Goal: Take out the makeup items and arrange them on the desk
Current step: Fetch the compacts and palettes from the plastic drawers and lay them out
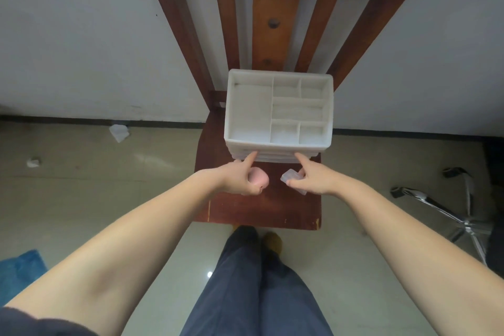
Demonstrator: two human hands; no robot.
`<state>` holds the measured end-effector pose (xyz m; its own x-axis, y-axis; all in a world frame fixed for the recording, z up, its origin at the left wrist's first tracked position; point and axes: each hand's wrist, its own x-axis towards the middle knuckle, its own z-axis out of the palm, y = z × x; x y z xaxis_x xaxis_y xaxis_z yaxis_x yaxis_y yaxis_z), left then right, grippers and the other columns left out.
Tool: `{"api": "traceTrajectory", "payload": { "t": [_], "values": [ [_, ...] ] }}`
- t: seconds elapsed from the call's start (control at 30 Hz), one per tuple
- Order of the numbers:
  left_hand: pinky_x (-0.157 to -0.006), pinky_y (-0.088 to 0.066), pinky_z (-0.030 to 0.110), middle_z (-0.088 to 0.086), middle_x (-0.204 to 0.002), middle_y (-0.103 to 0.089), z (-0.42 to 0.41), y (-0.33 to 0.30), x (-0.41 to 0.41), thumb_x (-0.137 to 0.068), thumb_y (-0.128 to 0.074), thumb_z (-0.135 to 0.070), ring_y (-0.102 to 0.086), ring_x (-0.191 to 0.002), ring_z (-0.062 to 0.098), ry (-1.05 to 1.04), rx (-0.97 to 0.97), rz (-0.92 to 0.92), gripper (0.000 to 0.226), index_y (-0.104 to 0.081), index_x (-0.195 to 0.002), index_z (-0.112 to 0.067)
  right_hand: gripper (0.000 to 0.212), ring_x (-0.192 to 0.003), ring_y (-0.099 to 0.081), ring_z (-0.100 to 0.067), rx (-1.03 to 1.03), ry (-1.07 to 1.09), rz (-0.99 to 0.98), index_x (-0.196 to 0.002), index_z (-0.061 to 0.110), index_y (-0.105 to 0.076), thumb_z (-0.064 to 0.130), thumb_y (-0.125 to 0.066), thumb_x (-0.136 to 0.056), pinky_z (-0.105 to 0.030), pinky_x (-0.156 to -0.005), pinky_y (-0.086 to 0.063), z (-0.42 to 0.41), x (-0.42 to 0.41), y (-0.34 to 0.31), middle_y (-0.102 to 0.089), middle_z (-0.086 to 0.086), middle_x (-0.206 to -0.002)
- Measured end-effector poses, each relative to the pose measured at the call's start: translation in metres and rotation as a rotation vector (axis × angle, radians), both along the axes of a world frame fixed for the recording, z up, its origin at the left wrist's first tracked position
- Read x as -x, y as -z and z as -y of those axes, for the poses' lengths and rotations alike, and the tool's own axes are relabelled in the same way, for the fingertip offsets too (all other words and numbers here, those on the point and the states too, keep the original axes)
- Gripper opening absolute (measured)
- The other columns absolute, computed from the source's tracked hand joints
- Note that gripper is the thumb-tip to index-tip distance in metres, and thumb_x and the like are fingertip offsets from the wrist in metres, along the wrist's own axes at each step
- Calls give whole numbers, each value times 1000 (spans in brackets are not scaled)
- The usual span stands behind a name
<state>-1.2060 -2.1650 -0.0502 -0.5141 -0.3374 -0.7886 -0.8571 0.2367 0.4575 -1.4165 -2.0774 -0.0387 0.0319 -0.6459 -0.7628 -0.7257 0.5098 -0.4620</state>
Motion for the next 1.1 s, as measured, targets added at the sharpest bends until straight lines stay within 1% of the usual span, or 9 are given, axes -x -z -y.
{"api": "traceTrajectory", "payload": {
  "t": [0.17,0.27,0.33,0.47,0.6,0.77,0.87,0.93,1.1],
  "values": [
    [-98,-44,36,12,-139,-39,11,-7,10,-76,-65,-45,-47,-120,28,55,78,-16,93,-12,-149,-19,76,-95,-60,-24,0,-73,-90,-141,10,-28,42,-60,-80,-38,-87,-50,11,-2,-5,-63,-10,-104],
    [-103,-41,39,12,-141,-37,6,-24,2,-74,-64,-49,-41,-126,29,73,111,-17,90,-20,-147,-17,76,-113,-55,-25,32,-148,-140,-141,12,-35,47,-59,-78,-33,-91,-46,9,-8,-25,-55,-10,-127],
    [-103,-39,39,14,-137,-37,1,-45,-10,-74,-64,-48,-38,-125,31,19,203,-56,92,-17,-147,-18,67,-118,-52,-25,146,-206,-179,-137,15,-39,45,-58,-80,-34,-94,-45,13,-15,-48,-51,-8,-132],
    [-97,-42,39,11,-120,-41,-15,-94,-48,-72,-69,-48,-40,-115,28,-182,406,-88,81,-35,-136,-11,40,-103,-54,-25,428,-343,-227,-115,15,-48,38,-58,-84,-33,-81,-43,25,-41,-99,-53,-7,-115],
    [-96,-43,41,7,-119,-41,-60,-132,-104,-71,-68,-47,-38,-116,25,-425,546,-59,74,-40,-129,-11,36,-103,-51,-25,703,-574,-209,-107,13,-49,38,-61,-83,-35,-80,-45,29,-90,-133,-53,-6,-112],
    [-91,-46,42,5,-119,-39,-165,-158,-180,-73,-65,-45,-38,-115,24,-775,677,52,67,-40,-126,-14,30,-82,-56,-36,956,-925,-124,-92,3,-55,24,-69,-77,-32,-53,-40,-1,-185,-156,-56,-11,-92],
    [-90,-44,36,6,-122,-38,-253,-167,-227,-74,-66,-45,-37,-117,24,-994,703,131,69,-37,-129,-15,26,-78,-55,-39,993,-1144,-30,-91,-2,-57,20,-56,-77,-41,-51,-47,-42,-251,-165,-55,-15,-89],
    [-91,-41,34,6,-124,-38,-318,-173,-256,-74,-67,-43,-37,-120,24,-1160,696,177,71,-36,-131,-15,37,-91,-54,-37,1014,-1326,22,-100,1,-55,31,-46,-80,-43,-61,-50,-78,-297,-170,-54,-14,-100],
    [-101,-37,34,10,-129,-37,-506,-180,-314,-74,-68,-45,-37,-125,27,-1523,666,358,78,-34,-135,-12,35,-107,-52,-33,1021,-1636,274,-111,12,-56,34,-62,-85,-37,-81,-50,-209,-417,-175,-54,-10,-116]
  ]
}}
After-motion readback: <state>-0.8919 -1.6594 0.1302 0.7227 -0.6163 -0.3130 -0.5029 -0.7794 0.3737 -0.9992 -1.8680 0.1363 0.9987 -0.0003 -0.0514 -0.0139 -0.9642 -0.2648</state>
